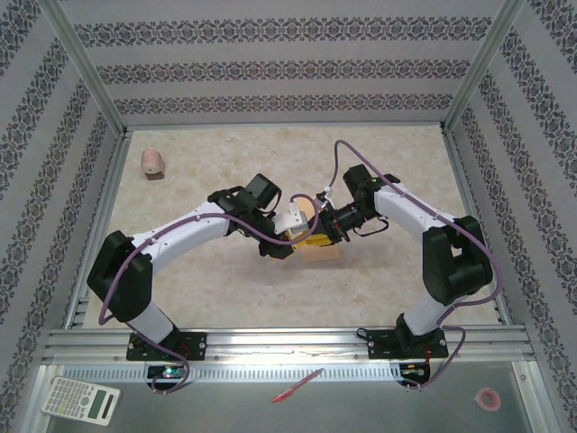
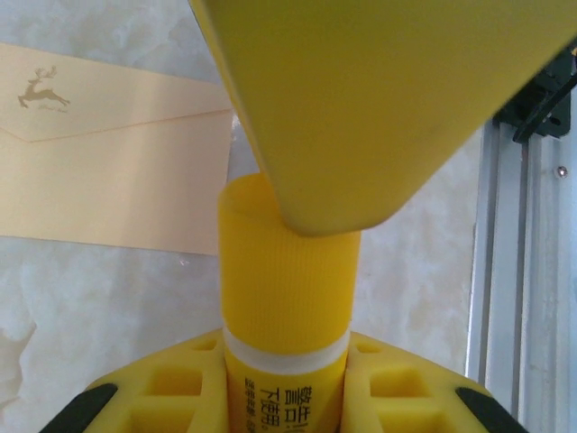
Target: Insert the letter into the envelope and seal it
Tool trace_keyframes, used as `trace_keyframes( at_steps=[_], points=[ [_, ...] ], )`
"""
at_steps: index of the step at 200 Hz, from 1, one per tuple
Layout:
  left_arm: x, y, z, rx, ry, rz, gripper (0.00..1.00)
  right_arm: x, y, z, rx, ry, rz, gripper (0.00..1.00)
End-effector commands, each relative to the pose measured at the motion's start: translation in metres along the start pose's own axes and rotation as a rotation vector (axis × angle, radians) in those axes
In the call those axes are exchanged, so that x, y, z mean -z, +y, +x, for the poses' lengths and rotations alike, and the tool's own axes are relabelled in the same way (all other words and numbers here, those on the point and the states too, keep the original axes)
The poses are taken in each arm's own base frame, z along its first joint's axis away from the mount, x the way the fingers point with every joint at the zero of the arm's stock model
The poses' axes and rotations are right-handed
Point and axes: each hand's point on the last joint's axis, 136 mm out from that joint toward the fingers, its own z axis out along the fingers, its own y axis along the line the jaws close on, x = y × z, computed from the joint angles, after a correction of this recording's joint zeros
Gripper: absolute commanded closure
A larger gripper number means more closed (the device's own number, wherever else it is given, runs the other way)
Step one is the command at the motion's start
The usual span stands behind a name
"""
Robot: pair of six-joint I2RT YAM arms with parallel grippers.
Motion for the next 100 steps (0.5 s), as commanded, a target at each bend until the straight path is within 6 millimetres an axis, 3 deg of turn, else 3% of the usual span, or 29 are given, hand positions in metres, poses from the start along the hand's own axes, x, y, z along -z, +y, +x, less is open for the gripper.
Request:
trace_keyframes(
  at_steps=[1,100],
  points=[
    [0.017,-0.005,-0.079,-0.188,-0.290,-0.061,1.00,-0.019,0.019,0.011,0.038,0.079,-0.074,0.78],
    [0.019,-0.006,-0.093,-0.225,-0.331,-0.072,1.00,-0.038,0.018,0.013,0.043,0.122,-0.076,0.78]
  ],
)
